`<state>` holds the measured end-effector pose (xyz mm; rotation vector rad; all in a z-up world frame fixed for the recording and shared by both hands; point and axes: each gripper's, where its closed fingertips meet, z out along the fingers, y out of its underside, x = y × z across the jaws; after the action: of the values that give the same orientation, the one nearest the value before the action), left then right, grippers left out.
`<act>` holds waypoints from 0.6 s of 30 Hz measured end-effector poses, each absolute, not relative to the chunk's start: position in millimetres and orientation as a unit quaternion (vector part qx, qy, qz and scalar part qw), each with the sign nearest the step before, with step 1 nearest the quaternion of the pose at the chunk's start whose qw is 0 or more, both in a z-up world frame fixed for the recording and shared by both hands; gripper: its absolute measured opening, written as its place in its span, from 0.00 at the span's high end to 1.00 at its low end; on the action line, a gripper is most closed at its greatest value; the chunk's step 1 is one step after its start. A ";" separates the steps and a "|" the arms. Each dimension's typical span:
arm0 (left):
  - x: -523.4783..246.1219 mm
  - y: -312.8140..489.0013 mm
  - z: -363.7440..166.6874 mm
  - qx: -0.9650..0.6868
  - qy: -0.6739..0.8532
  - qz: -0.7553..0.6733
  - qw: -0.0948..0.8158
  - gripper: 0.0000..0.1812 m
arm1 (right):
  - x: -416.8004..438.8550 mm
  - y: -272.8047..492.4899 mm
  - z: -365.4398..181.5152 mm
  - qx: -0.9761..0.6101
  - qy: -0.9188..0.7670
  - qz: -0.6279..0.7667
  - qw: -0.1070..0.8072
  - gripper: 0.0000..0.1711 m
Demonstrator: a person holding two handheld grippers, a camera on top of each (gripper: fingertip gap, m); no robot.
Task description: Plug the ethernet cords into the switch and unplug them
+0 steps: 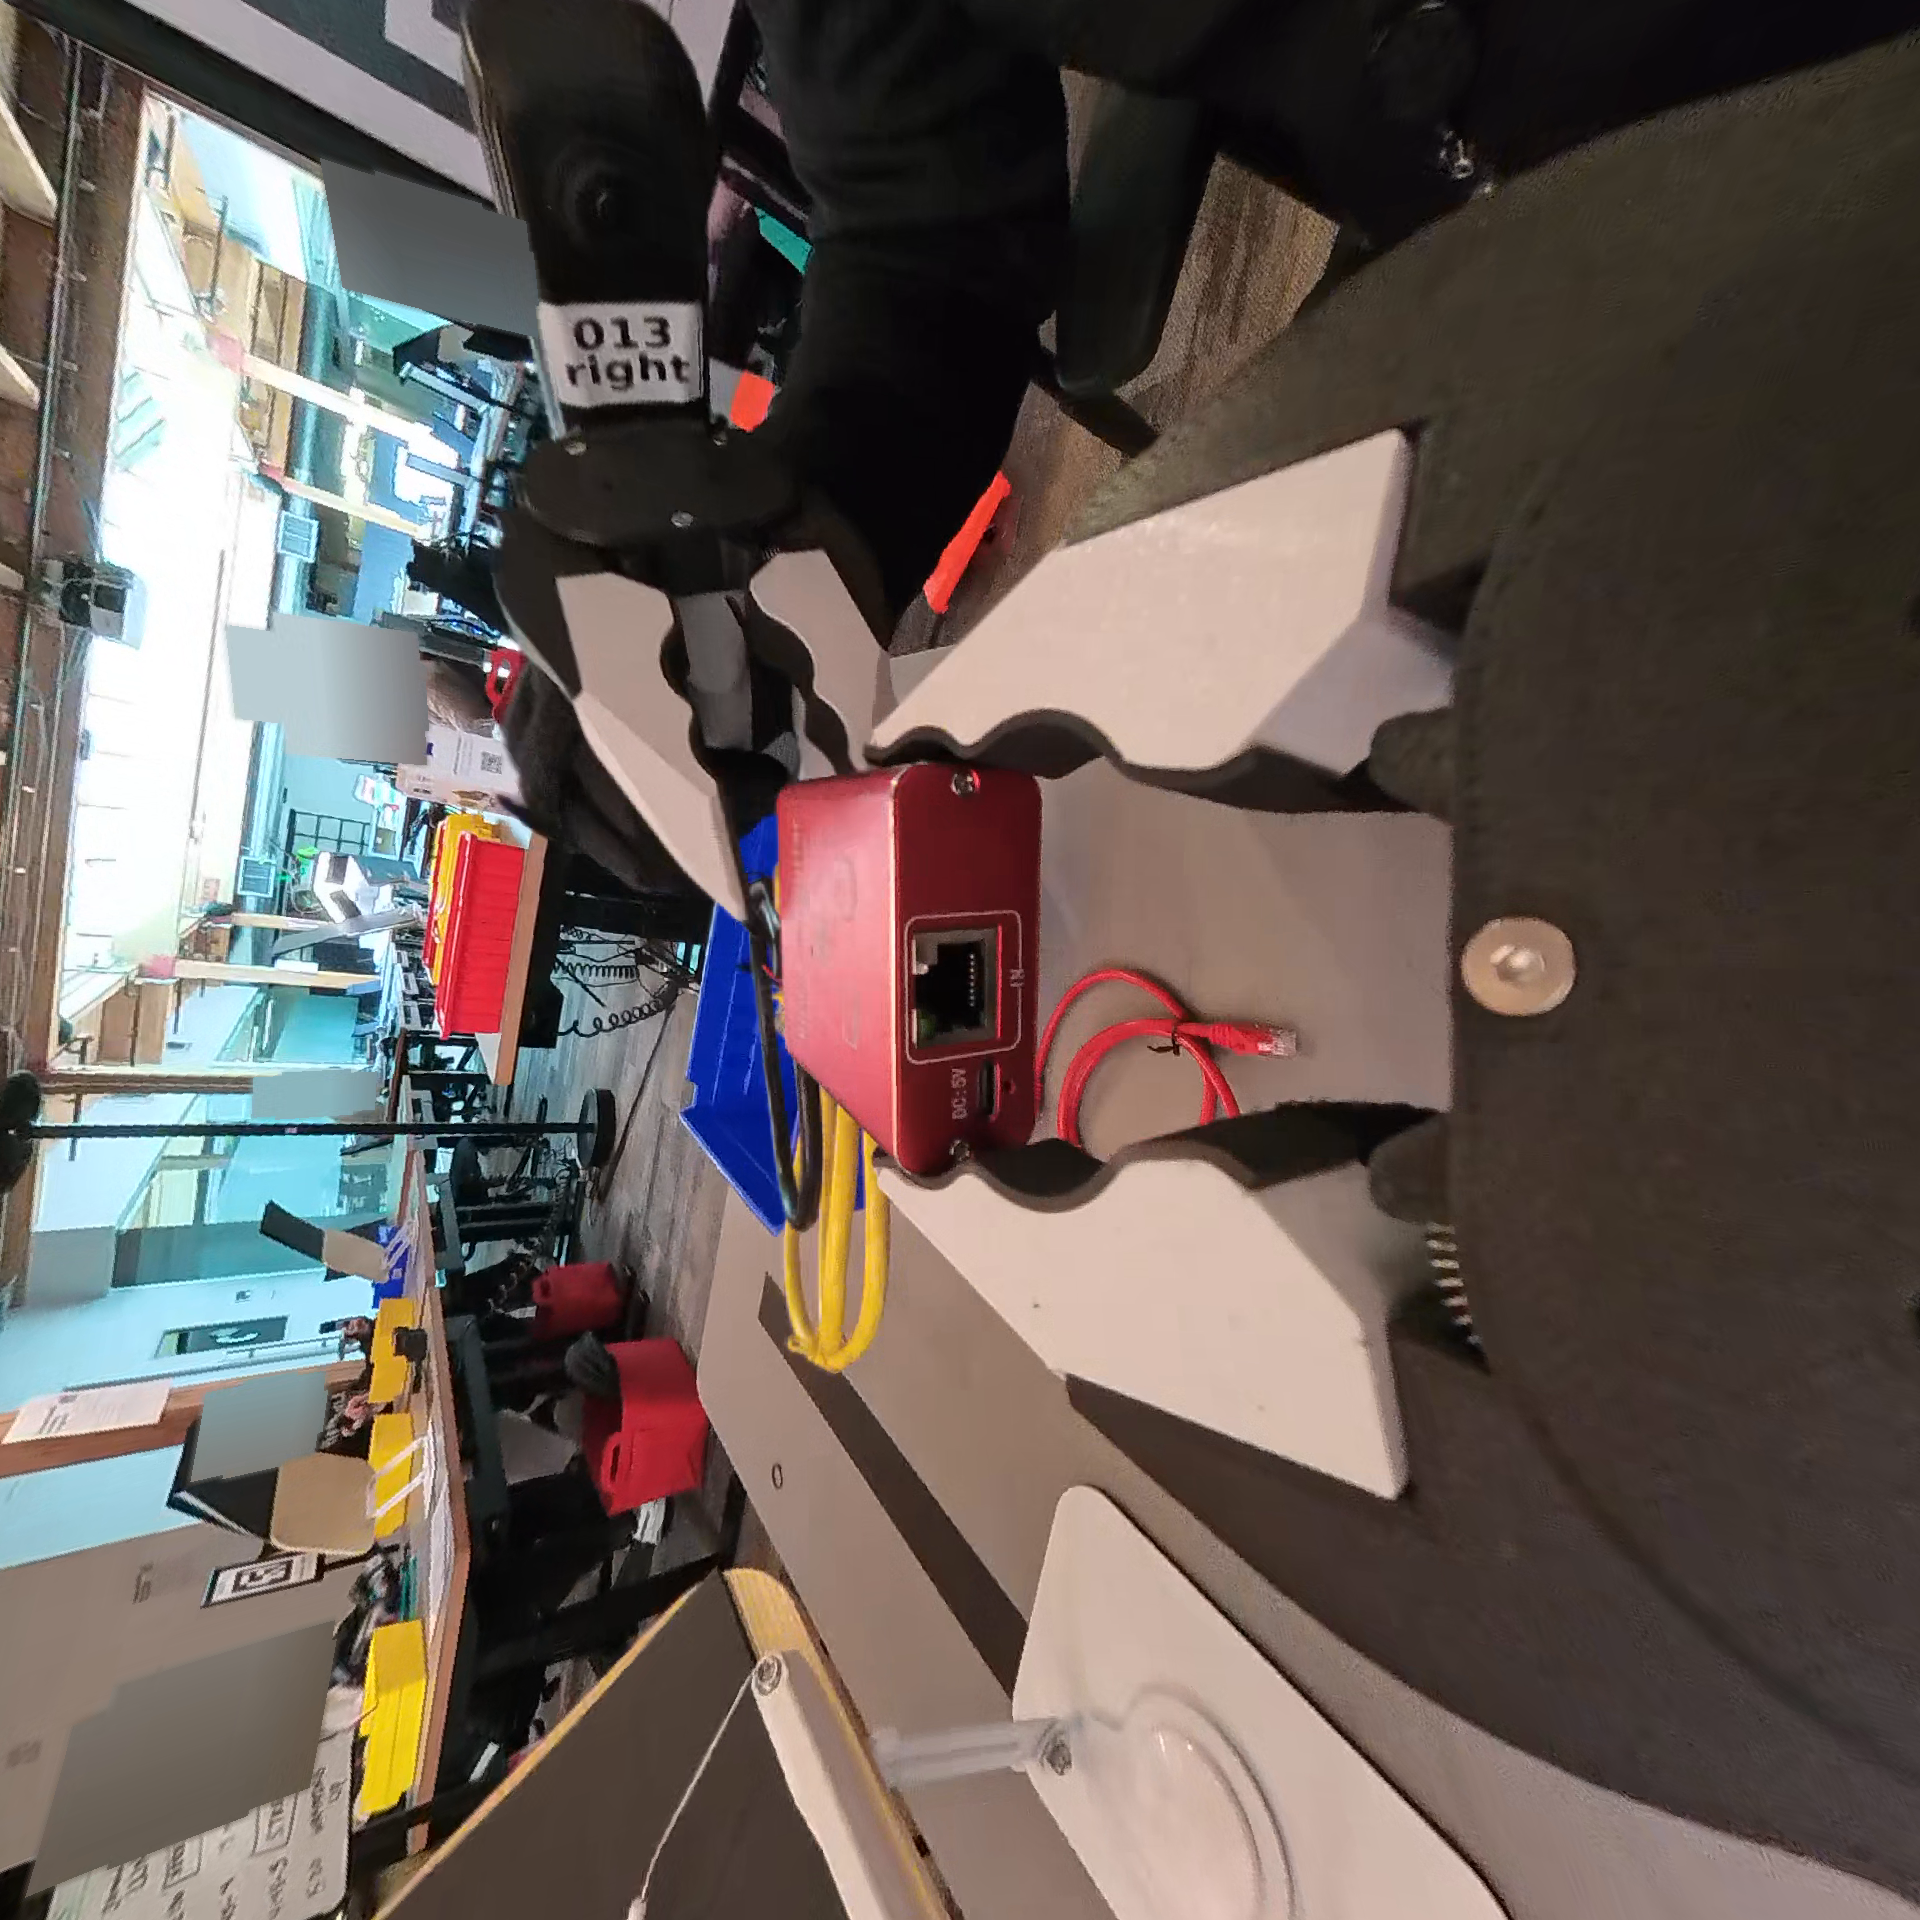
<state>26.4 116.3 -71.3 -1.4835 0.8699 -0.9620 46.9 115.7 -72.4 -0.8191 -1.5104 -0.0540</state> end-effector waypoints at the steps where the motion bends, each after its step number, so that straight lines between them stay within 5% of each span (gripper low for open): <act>1: 28.4 115.6 -73.0 -0.630 0.372 -0.404 0.549 0.62 | 46.5 115.5 -72.1 -0.354 -0.673 -0.036 0.649 0.85; 4: 30.9 115.7 -74.1 -0.634 0.366 -0.413 0.542 0.62 | 45.4 114.9 -72.5 -0.341 -0.690 -0.060 0.635 0.92; 18: 27.9 116.3 -72.8 -0.631 0.342 -0.454 0.528 0.63 | 41.9 116.0 -76.1 -0.334 -0.726 -0.081 0.596 0.93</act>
<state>27.9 116.3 -72.8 -1.5073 0.8168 -1.0834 41.9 116.0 -76.1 -0.7748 -1.6863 -0.1881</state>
